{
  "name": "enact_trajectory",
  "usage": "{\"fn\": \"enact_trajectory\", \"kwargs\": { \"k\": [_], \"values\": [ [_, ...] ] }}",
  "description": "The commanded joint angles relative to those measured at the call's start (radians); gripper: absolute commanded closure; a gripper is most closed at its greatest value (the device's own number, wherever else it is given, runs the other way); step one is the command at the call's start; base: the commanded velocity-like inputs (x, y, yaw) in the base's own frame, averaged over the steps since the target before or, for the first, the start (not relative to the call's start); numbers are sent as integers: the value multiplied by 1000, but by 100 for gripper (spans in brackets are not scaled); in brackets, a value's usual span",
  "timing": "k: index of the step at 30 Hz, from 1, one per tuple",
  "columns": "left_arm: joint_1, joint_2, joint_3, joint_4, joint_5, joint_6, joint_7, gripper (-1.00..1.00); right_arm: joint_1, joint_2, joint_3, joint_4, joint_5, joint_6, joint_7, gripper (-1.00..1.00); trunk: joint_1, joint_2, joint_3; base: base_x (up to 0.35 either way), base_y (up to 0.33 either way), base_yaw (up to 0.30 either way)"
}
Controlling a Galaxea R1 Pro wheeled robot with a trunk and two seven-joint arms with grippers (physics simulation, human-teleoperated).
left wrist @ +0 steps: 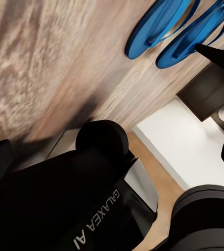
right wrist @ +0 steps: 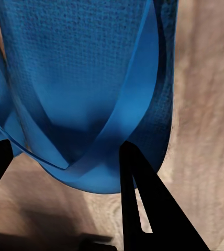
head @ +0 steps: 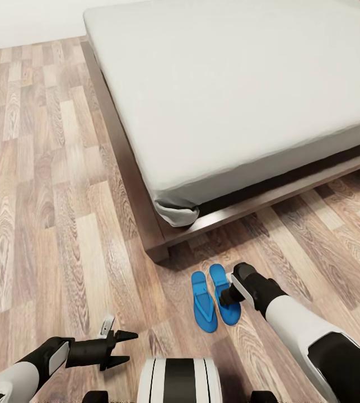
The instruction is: In the bedroom, move the book from the bed onto either nightstand, and place the two sandals side by side next to the bed.
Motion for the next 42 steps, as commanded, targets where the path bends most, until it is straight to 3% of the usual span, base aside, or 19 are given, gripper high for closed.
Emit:
{"fn": "enact_trajectory", "kwargs": {
  "k": [1, 4, 35, 36, 42],
  "values": [
    [0, 0, 1, 0, 2, 9, -2, -100, -1, -1, 7, -1, -2, 4, 3, 100, 0, -1, -5, 0, 0, 0],
    [0, 0, 1, 0, 2, 9, -2, -100, -1, -1, 7, -1, -2, 4, 3, 100, 2, -1, -16, 0, 0, 0],
    [0, 3, 1, 0, 2, 7, -1, -100, -1, -1, 4, -1, -3, 4, 3, 100, 3, -2, -28, 0, 0, 0],
    [0, 3, 1, 0, 2, 7, -1, -100, -1, -1, 4, -1, -3, 4, 3, -100, 3, -2, -28, 0, 0, 0],
    [0, 4, 1, 1, 3, 7, -1, -100, -1, -1, 3, -1, -3, 4, 3, -100, 3, -2, -28, 0, 0, 0]
  ]
}}
